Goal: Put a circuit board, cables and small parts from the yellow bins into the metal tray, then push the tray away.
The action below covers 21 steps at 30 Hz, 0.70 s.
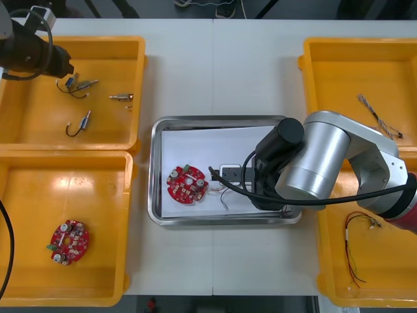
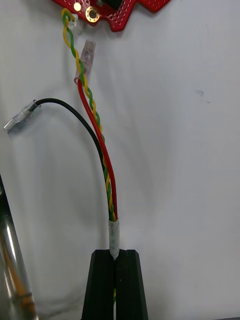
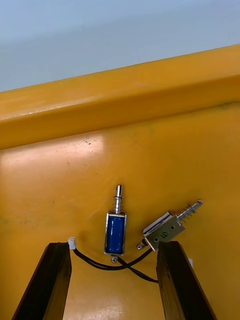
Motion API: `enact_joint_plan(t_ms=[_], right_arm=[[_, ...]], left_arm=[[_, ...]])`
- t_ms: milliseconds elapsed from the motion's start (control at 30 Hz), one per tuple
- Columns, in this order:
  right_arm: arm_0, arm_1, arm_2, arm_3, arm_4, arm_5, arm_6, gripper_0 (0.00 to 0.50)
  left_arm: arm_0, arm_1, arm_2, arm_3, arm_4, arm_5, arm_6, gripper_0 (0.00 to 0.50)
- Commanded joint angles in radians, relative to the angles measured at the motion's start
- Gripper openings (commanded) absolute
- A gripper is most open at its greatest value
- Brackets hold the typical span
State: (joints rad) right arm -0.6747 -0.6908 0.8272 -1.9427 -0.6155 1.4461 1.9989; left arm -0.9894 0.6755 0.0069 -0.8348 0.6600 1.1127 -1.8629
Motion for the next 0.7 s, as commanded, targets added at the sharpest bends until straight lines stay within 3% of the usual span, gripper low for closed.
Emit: enact_joint_plan(t_ms=[33,67,100,133,167,200,233,700], right_arm=[[0.01,0.008,0.015,-0.01,0.016,-0.01,0.034,0.083],[0.014,0.008,0.015,-0.01,0.016,-0.009,0.031,0.083],[0.014,0.008,0.015,-0.01,0.016,-0.009,0.029,0.174],[0.015,0.008,0.015,-0.01,0.016,-0.01,0.026,0.34],[0.017,0.008,0.015,-0.01,0.014,-0.009,0.024,0.387],[0.015,0.008,0.015,-0.01,0.011,-0.007,0.02,0.387],[0.017,0.008,0.015,-0.01,0.008,-0.006,0.018,0.496],[0.015,0.001,0.0,-0.071,0.013,0.019,-0.012,0.5]], left_arm=[[-0.054,-0.004,0.022,0.028,0.018,-0.051,-0.099,0.5],[-0.055,-0.008,0.019,0.034,0.016,-0.06,-0.102,0.5],[-0.054,-0.008,0.015,0.039,0.016,-0.065,-0.104,0.5],[-0.054,-0.01,0.002,0.045,0.016,-0.077,-0.107,0.5],[-0.054,-0.01,-0.004,0.048,0.015,-0.085,-0.108,0.5],[-0.054,-0.011,-0.021,0.054,0.015,-0.097,-0.108,0.5],[-0.054,-0.011,-0.03,0.06,0.016,-0.106,-0.108,0.5],[-0.048,-0.033,-0.09,0.134,0.043,-0.195,-0.122,0.5]])
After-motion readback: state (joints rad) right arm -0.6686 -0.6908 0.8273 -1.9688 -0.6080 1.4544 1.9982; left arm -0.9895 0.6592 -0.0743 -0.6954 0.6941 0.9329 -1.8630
